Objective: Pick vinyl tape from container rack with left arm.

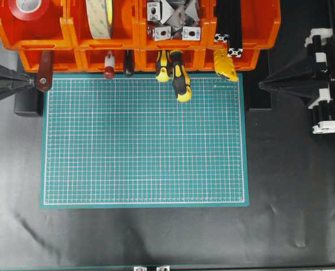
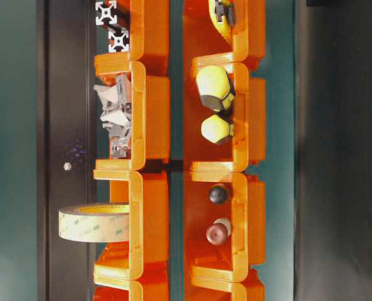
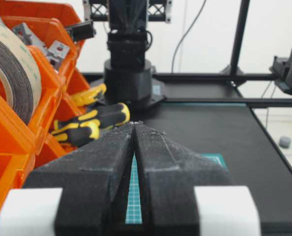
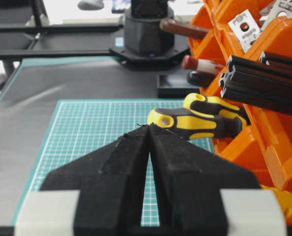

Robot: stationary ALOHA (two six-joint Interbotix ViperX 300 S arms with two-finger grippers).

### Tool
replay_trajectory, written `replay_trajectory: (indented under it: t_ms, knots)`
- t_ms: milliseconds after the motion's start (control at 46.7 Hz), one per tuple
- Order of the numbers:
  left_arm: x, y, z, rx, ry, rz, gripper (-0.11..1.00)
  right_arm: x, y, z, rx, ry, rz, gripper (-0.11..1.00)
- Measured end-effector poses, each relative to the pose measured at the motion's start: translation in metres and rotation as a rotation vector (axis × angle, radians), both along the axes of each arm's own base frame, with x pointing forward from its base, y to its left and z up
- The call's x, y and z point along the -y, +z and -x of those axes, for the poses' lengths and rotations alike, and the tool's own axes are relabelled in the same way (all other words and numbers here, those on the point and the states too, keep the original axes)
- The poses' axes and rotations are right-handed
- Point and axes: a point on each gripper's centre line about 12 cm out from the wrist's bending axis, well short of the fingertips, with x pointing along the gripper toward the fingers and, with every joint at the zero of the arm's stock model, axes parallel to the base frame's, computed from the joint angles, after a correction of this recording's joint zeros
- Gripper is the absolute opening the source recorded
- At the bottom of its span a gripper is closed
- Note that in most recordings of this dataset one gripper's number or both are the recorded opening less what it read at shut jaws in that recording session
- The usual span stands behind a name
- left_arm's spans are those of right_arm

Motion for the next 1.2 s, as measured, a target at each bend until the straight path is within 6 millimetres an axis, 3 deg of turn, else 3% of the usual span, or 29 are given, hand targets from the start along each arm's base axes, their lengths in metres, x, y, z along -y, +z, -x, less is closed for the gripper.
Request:
replay_trajectory:
  t_ms: [107,428,813,942,1199]
  knots:
    - [0.001,0.006,-0.002,-0.031,-0.008,0.02,-0.01,0.0,0.001,-0.001,0.006,-0.001,-0.009,0.01]
    - [-0.005,0.069,-0.008,-0.209,0.032,0.042,-0.01,0.0,0.002,-0.003,0.024,-0.018,-0.144,0.01]
    - [-0.038,0.15,-0.017,-0.593,0.196,0.024,-0.01,-0.004,0.006,-0.004,0.032,0.002,-0.163,0.01]
    - [-0.042,0.16,-0.027,-0.761,0.187,-0.029,-0.01,-0.005,0.006,-0.004,0.032,0.003,-0.161,0.01]
    - [-0.052,0.152,-0.055,-1.072,0.168,-0.078,0.0,-0.005,0.005,-0.004,0.03,0.004,-0.157,0.01]
